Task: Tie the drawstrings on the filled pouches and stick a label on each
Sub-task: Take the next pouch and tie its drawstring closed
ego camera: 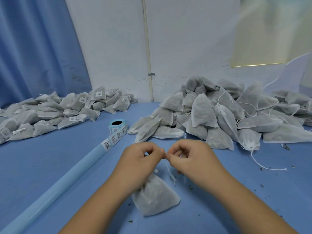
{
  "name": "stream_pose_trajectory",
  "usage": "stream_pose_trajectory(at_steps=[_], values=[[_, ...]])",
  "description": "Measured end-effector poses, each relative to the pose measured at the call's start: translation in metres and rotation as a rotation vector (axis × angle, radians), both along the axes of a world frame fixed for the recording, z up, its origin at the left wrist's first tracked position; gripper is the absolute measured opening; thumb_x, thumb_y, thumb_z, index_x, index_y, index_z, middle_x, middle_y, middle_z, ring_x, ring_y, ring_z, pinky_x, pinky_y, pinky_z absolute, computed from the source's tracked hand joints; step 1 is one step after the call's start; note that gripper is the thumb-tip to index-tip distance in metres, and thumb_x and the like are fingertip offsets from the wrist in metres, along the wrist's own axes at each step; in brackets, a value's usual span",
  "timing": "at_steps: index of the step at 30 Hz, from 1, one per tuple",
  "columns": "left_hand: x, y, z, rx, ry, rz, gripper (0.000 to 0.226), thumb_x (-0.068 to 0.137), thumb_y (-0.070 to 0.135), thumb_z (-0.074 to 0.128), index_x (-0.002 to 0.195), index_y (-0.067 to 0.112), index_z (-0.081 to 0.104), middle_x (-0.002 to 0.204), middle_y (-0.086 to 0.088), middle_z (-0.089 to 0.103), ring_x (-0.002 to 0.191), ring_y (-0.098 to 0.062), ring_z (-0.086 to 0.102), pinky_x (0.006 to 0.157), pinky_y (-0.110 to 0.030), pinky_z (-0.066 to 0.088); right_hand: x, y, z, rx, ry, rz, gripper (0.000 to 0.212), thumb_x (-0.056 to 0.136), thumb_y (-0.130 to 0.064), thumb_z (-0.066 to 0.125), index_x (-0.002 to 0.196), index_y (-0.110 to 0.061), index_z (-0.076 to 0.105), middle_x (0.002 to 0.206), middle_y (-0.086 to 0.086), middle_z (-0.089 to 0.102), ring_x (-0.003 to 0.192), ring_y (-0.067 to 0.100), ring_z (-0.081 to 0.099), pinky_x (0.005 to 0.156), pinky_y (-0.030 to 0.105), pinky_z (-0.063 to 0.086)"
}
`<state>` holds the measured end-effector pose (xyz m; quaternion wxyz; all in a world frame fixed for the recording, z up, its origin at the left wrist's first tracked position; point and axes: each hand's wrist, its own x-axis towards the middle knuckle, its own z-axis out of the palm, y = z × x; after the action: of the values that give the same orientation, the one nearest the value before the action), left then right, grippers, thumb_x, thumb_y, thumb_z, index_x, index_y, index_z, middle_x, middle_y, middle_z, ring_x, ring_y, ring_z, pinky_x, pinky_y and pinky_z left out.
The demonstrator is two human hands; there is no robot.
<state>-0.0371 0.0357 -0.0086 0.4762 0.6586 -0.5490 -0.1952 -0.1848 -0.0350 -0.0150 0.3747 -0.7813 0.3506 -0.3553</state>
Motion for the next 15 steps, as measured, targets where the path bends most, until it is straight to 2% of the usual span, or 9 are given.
stream_pose_trajectory(at_steps=[3, 6, 9, 12, 15], values=[[0.003, 0.000, 0.004, 0.016, 0.209, -0.034, 0.028, 0.090, 0.022, 0.061, 0.065, 0.023, 0.074, 0.059, 0.007, 0.057, 0.050, -0.010, 0.049, 0.050, -0.017, 0.039, -0.002, -0.001, 0.000, -0.043, -0.048, -0.065, 0.009, 0.075, -0.032, 0.071, 0.072, -0.028, 0.063, 0.064, -0.016, 0.062, 0.048, 0.002, 0.050, 0.049, 0.021, 0.044], [0.005, 0.002, 0.008, 0.072, 0.531, -0.125, 0.029, 0.090, 0.015, 0.058, 0.063, 0.014, 0.069, 0.061, -0.002, 0.052, 0.048, -0.016, 0.046, 0.045, -0.020, 0.040, -0.004, 0.002, 0.007, 0.002, -0.145, -0.022, 0.012, 0.080, -0.021, 0.065, 0.068, -0.024, 0.065, 0.062, -0.005, 0.063, 0.050, 0.007, 0.054, 0.049, 0.021, 0.045], [0.006, 0.004, 0.011, 0.162, 0.748, -0.234, 0.019, 0.078, 0.021, 0.061, 0.060, 0.014, 0.061, 0.061, -0.002, 0.046, 0.044, -0.014, 0.043, 0.043, -0.022, 0.036, -0.005, 0.007, 0.011, 0.071, -0.182, 0.084, 0.019, 0.082, -0.013, 0.061, 0.067, -0.022, 0.068, 0.061, -0.002, 0.066, 0.048, 0.008, 0.058, 0.045, 0.013, 0.039], [0.005, 0.002, 0.010, 0.215, 0.836, -0.291, 0.015, 0.073, 0.024, 0.061, 0.062, 0.014, 0.057, 0.060, 0.000, 0.043, 0.044, -0.013, 0.040, 0.044, -0.022, 0.032, -0.003, 0.011, 0.012, 0.074, -0.196, 0.162, 0.018, 0.085, -0.014, 0.065, 0.068, -0.020, 0.070, 0.064, 0.000, 0.069, 0.048, 0.009, 0.059, 0.046, 0.014, 0.040], [0.003, 0.003, 0.009, 0.171, 0.788, -0.298, 0.016, 0.074, 0.022, 0.062, 0.062, 0.014, 0.055, 0.058, -0.001, 0.044, 0.046, -0.013, 0.039, 0.047, -0.025, 0.028, -0.002, 0.014, 0.011, 0.073, -0.233, 0.175, 0.013, 0.083, -0.022, 0.072, 0.071, -0.021, 0.073, 0.066, 0.003, 0.069, 0.050, 0.012, 0.059, 0.047, 0.016, 0.042]])
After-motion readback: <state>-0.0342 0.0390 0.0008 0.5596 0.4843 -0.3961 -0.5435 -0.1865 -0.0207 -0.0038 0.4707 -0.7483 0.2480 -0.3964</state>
